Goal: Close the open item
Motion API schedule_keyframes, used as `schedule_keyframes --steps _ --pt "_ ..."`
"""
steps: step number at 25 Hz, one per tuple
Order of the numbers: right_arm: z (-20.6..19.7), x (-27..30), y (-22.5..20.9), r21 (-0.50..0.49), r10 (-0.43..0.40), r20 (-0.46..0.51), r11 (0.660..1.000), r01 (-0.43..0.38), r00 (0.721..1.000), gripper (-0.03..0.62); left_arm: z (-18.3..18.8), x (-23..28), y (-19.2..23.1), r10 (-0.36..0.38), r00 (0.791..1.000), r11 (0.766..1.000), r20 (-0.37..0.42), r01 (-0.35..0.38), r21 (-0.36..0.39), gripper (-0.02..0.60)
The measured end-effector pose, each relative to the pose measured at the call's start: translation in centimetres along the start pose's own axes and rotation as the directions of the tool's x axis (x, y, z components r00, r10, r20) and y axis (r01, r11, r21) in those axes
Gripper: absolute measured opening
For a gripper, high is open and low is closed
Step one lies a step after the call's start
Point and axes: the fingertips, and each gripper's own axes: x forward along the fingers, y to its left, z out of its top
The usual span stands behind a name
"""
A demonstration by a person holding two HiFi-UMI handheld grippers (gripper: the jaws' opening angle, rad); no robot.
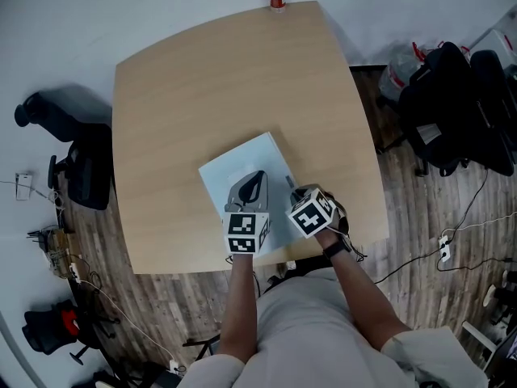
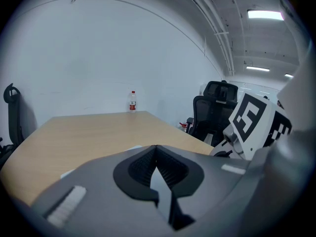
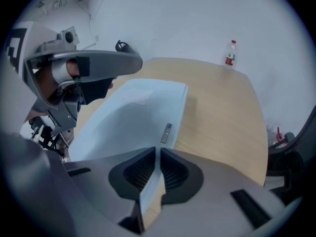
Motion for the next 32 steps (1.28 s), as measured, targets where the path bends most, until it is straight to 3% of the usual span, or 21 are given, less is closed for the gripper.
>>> schedule_keyframes --steps 7,10,17,25,32 --pt "0.1 0.9 0.1 -0.153 -0.021 -0.102 0.988 0.005 0.995 0.036 -0.2 -1.0 1.4 0.034 0.999 0.999 0.012 -0.034 -0.025 0.009" --pt "0.0 1.0 0.2 -0.16 -0.007 -0.104 0.987 -0.01 0.995 0.035 -0.3 -1.9 2.2 0.059 0.998 0.998 0.015 -0.059 -0.039 0.009" --pt "0.1 0.1 -0.4 -0.038 0.017 0.008 0.999 -0.017 1.0 0.037 0.6 -3.3 2.1 0.081 0.996 0.996 0.042 -0.08 -0.029 0.009" --pt "0.3 -1.9 -0.1 -0.007 0.005 0.069 1.0 -0.004 0.998 0.077 1.1 -5.7 1.3 0.099 0.993 0.995 0.067 -0.099 -0.015 0.009" --pt "3.1 -6.0 0.9 0.03 -0.04 0.235 0.999 0.034 0.971 0.077 2.2 -8.5 1.5 0.155 0.982 0.987 0.108 -0.15 -0.052 0.009"
